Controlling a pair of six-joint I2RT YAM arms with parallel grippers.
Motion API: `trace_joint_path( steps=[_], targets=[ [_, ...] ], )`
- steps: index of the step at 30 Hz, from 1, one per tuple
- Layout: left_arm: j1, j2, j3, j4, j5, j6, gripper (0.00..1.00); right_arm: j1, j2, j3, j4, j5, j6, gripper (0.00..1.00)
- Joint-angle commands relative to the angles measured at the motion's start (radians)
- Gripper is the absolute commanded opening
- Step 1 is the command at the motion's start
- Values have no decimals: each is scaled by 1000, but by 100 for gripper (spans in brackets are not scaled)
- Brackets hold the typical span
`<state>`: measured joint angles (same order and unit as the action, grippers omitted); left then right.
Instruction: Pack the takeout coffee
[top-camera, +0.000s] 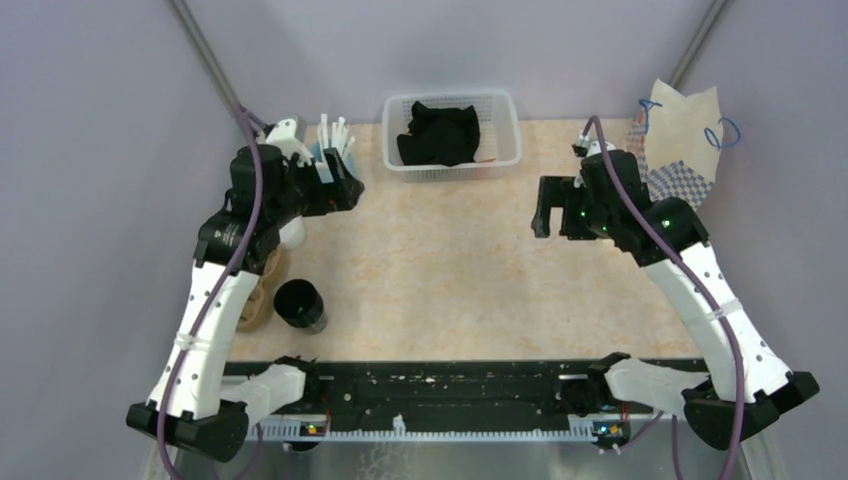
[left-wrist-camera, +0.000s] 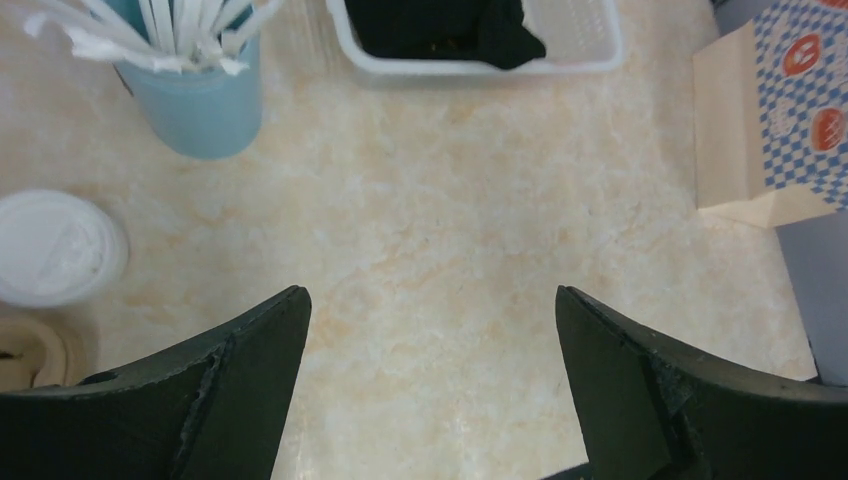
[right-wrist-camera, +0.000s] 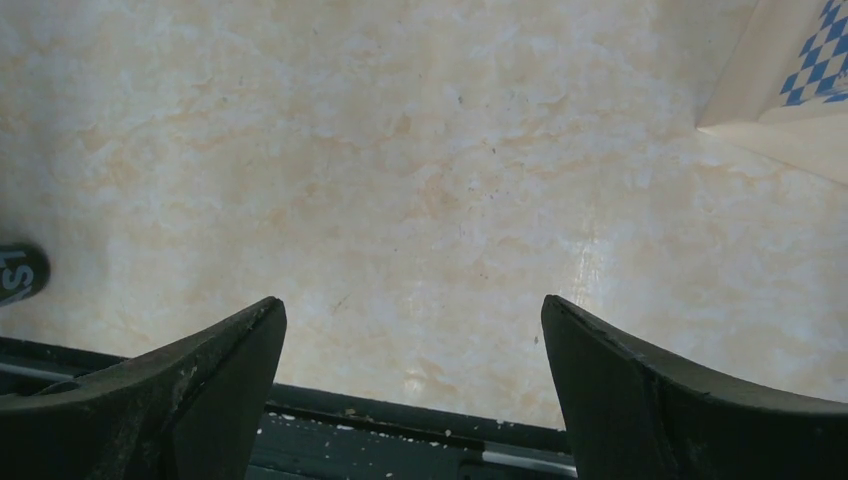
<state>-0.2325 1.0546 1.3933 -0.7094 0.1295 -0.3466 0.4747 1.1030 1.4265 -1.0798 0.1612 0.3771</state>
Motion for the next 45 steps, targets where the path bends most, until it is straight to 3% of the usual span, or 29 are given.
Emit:
trace_joint_path(
  steps=[1, 6, 11, 17, 25, 32, 45],
  targets=[
    [-72, 40, 69, -223, -137, -74, 98, -7, 37, 57, -51, 35, 8, 99],
    [-111, 71, 62, -446, -307, -212, 98, -8, 86, 49, -75, 111, 99, 99],
    [-107, 7, -48, -451, -305, -334, 93, -7, 84, 29, -41, -30, 79, 99],
    [-106, 10, -104, -503, -317, -419, 77, -7, 21, -52, 46, -171, 24, 99],
    [-90, 81, -157, -527, -391, -400, 53, -8, 28, -88, 87, -233, 9, 99],
    [-58, 72, -211, -597, -459, -409, 51, -7, 31, -100, 86, -229, -11, 99],
    [-29, 89, -260, -536, -492, -356, 34, -7, 21, -130, 115, -250, 17, 99]
  ],
)
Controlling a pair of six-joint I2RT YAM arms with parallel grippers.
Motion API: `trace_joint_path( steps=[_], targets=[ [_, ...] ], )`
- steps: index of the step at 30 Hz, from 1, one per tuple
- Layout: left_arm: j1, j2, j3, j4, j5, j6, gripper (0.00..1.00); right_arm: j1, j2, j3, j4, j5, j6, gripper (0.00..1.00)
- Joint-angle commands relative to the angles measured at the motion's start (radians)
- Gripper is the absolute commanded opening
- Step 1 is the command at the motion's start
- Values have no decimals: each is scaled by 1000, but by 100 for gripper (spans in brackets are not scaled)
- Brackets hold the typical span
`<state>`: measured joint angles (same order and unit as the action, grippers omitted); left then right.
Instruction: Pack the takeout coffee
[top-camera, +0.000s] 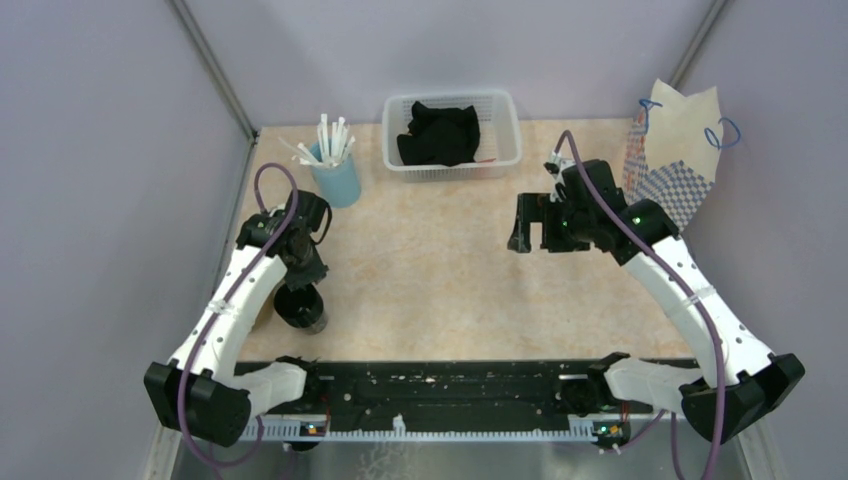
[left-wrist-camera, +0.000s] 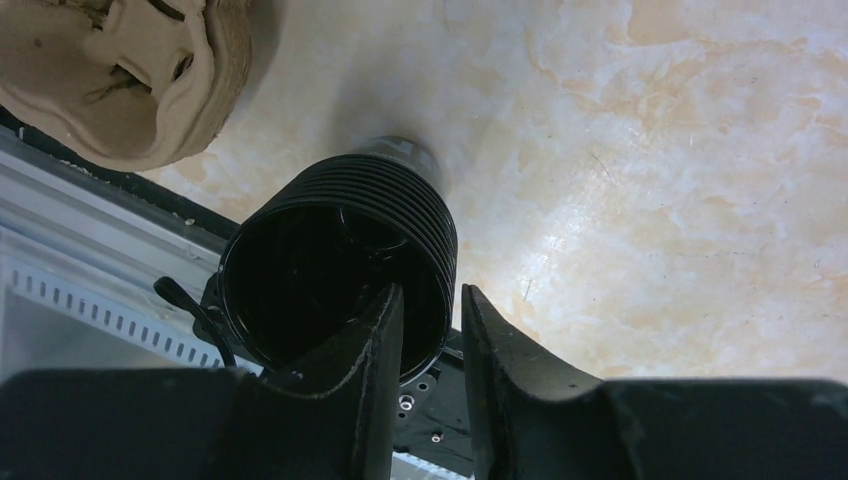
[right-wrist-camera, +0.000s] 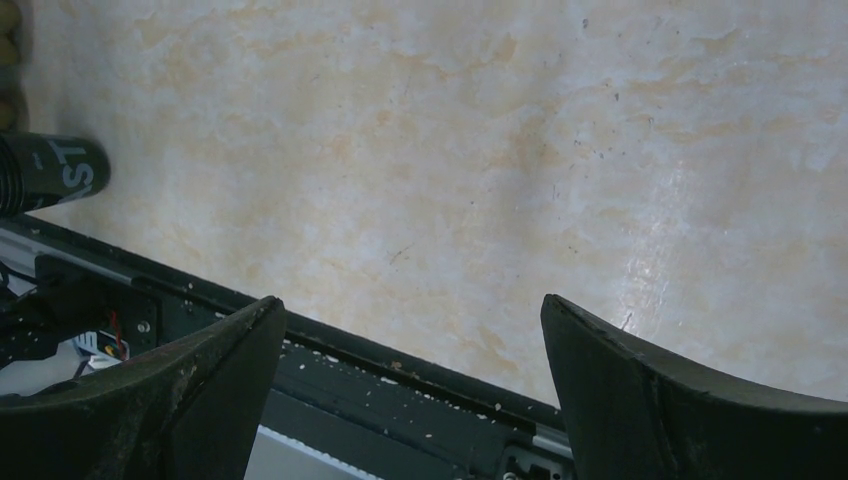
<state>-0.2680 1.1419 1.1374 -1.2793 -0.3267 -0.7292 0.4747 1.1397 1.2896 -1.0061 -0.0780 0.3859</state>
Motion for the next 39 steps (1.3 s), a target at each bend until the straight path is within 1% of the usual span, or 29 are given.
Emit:
trace_joint_path(
  steps=[1, 8, 11, 15, 19, 23, 32, 39],
  targets=[
    [7, 1, -5, 34, -38, 29, 34, -7, -15, 7, 42, -10, 10, 99],
    [11, 5, -10, 58, -49, 55, 29, -8, -21, -9, 48, -21, 32, 99],
    [13, 19, -9, 74, -46, 68, 25, -7, -29, -24, 52, -24, 39, 99],
    [13, 29, -13, 79, -46, 71, 25, -7, -34, -34, 51, -20, 43, 99],
    [13, 28, -19, 86, -48, 80, 28, -7, -38, -34, 45, -18, 47, 99],
    [15, 32, -25, 86, -53, 84, 23, -7, -38, -36, 44, -14, 45, 99],
    [16, 21, -40, 87, -50, 80, 19, -7, -33, -37, 51, -20, 47, 99],
    [16, 8, -10, 63, -52, 75, 11, -8, -32, -34, 51, -20, 47, 99]
  ],
)
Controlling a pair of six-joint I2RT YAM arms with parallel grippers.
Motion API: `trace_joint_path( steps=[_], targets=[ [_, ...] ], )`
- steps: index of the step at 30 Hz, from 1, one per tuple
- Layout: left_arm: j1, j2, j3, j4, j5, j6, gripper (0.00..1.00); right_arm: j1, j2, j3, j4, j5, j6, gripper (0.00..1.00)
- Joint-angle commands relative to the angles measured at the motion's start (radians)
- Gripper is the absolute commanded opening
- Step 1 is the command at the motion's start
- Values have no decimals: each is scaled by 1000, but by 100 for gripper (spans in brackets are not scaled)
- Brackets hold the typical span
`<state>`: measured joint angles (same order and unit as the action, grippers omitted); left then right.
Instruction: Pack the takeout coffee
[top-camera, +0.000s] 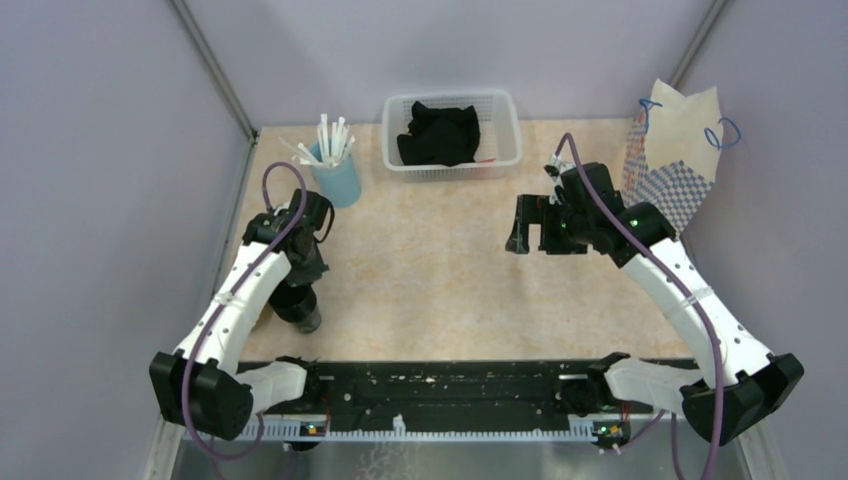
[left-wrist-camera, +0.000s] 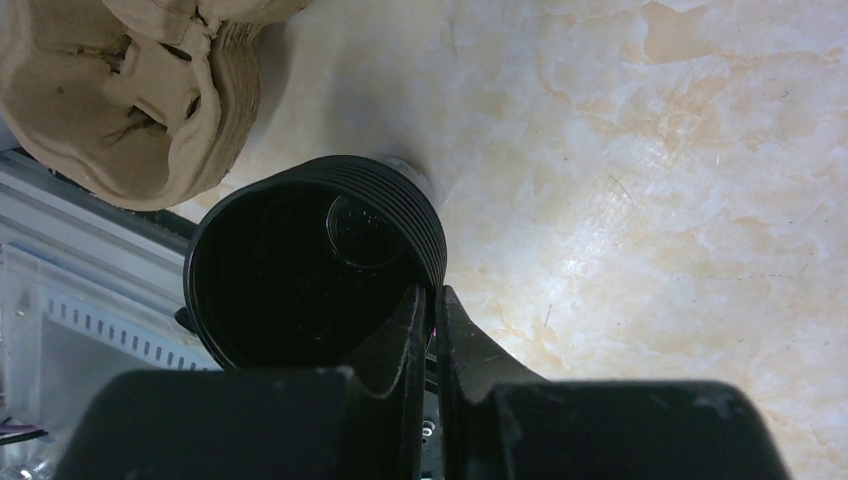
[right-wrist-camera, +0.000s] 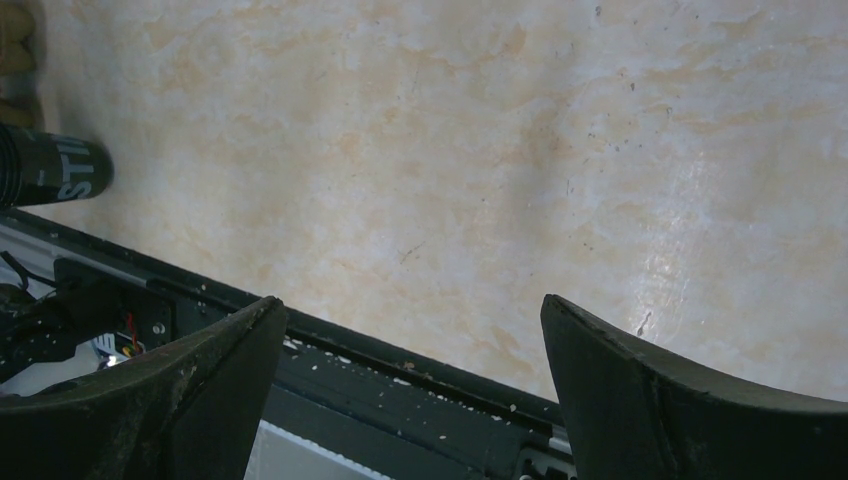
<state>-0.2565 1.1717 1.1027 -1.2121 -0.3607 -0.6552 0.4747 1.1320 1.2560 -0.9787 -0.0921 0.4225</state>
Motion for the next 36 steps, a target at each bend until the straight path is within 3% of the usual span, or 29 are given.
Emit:
trace_joint_path(
  steps=[1, 8, 17, 28, 36],
  targets=[
    [5, -24, 29, -9, -20, -1, 10, -7, -24, 1, 24, -7, 11, 99],
    [5, -33, 43, -34, -10, -7, 8, -7, -26, -2, 25, -13, 13, 99],
    [5, -37, 39, -23, -7, -3, 23, -7, -29, -8, 28, -24, 15, 99],
    [5, -44, 42, -29, -19, 0, 16, -7, -31, -11, 30, -27, 22, 99],
    [5, -47, 63, -46, -11, -3, 5, -8, -29, -18, 34, -32, 22, 99]
  ],
)
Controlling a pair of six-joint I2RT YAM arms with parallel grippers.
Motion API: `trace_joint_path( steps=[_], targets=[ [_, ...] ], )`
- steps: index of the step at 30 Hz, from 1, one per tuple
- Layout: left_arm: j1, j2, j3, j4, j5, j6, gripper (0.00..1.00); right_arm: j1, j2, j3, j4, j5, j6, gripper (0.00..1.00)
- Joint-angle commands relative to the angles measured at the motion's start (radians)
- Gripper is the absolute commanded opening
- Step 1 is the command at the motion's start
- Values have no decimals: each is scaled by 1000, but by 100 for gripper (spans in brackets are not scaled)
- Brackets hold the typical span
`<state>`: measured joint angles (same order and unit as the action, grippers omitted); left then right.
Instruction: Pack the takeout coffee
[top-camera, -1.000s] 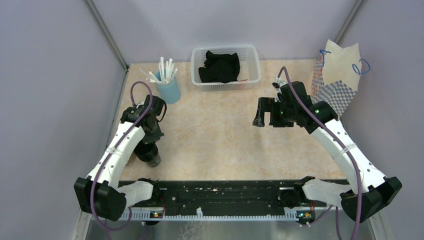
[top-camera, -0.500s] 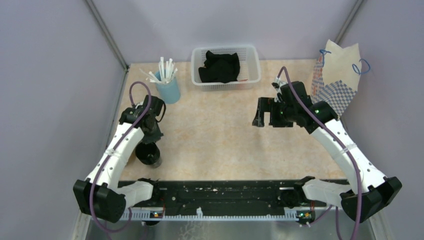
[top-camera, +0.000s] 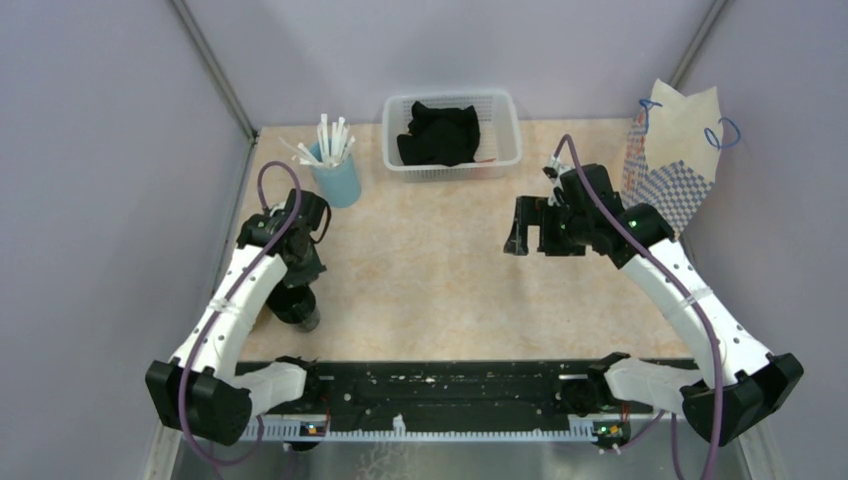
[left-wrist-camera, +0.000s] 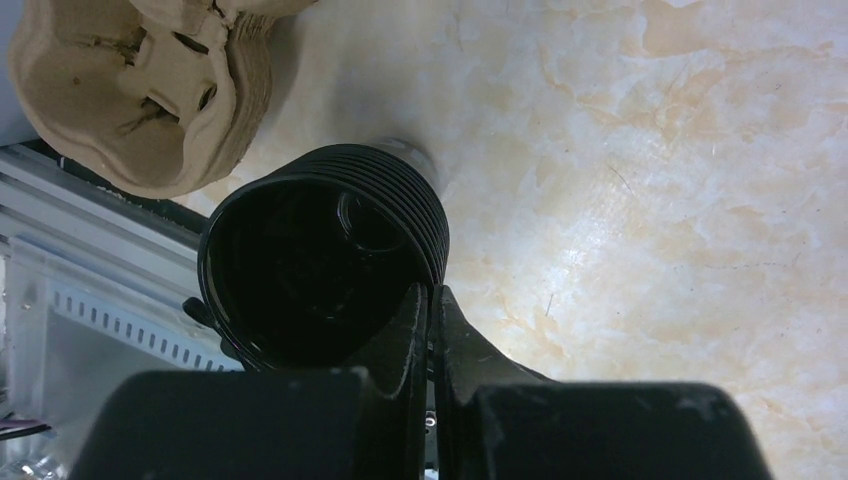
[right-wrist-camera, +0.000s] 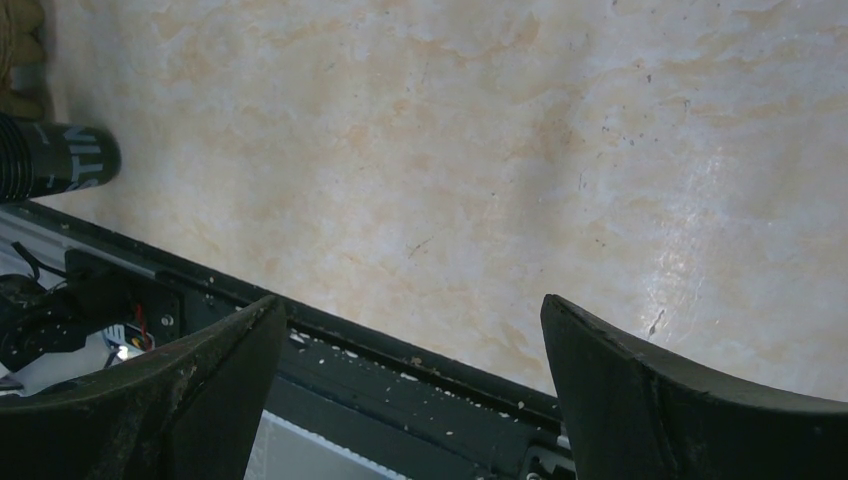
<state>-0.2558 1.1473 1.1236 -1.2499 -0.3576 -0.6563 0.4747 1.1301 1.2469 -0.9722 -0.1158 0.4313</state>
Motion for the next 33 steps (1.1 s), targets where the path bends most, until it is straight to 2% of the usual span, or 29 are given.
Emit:
trace_joint_path(
  steps=[1, 9, 16, 24, 29, 31, 33],
  targets=[
    [4, -22, 43, -11, -14, -3, 3, -8, -27, -8, 27, -8, 13, 99],
    [4, -34, 74, -67, -6, -16, 0, -8, -26, -4, 29, -13, 9, 99],
    [4, -17, 186, -157, 5, 11, 0, -8, -26, 3, 20, -13, 4, 99],
    [12, -66, 392, -167, 101, 159, 0, -7, -26, 18, 12, -18, 7, 99],
    [32, -74, 602, -164, 134, 271, 0, -7, -20, 16, 15, -31, 12, 99],
    [32, -57, 681, -139, 164, 341, 0, -7, -18, 16, 11, -31, 12, 99],
    [31, -50, 676, -54, 247, 408, 0, -7, -17, 17, 8, -25, 12, 99]
  ],
)
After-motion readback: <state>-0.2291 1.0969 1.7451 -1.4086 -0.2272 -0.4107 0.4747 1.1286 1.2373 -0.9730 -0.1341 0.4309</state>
